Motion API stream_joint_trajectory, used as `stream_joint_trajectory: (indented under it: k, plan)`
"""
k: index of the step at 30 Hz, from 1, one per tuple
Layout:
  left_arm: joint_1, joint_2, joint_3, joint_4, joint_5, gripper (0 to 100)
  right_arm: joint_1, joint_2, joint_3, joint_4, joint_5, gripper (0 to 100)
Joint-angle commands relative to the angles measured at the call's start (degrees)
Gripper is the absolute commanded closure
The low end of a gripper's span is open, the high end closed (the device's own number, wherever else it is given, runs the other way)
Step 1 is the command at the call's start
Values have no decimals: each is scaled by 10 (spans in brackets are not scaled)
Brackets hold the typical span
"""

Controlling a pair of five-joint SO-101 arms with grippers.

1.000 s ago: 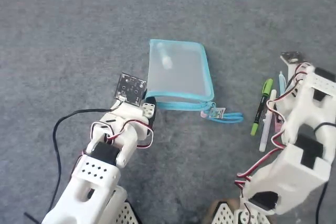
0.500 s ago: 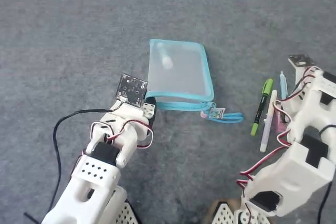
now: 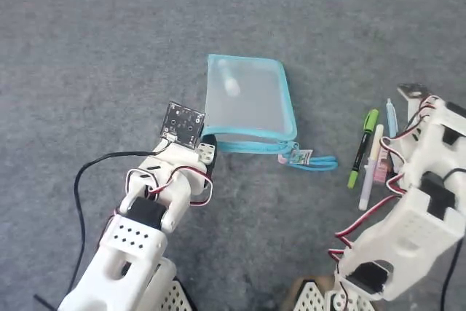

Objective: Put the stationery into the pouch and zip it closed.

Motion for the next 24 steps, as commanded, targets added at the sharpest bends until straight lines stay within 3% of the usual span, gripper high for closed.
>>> stream_joint_trajectory:
  k: [1,4,9,15,24]
  plan:
    - [4,0,-7,-17,-7,988,-22,11,-19,-13,4,812]
    - [4,0,-7,-17,-7,988,-22,11,-19,-13,4,840]
    - [4,0,-7,-17,-7,988,-24,11,-19,-13,8,997]
    - [4,0,-3,-17,-7,988,-10,-24,-43,23,4,991]
    - [4,0,-3,-19,-7,988,-20,-252,-71,180,8,992]
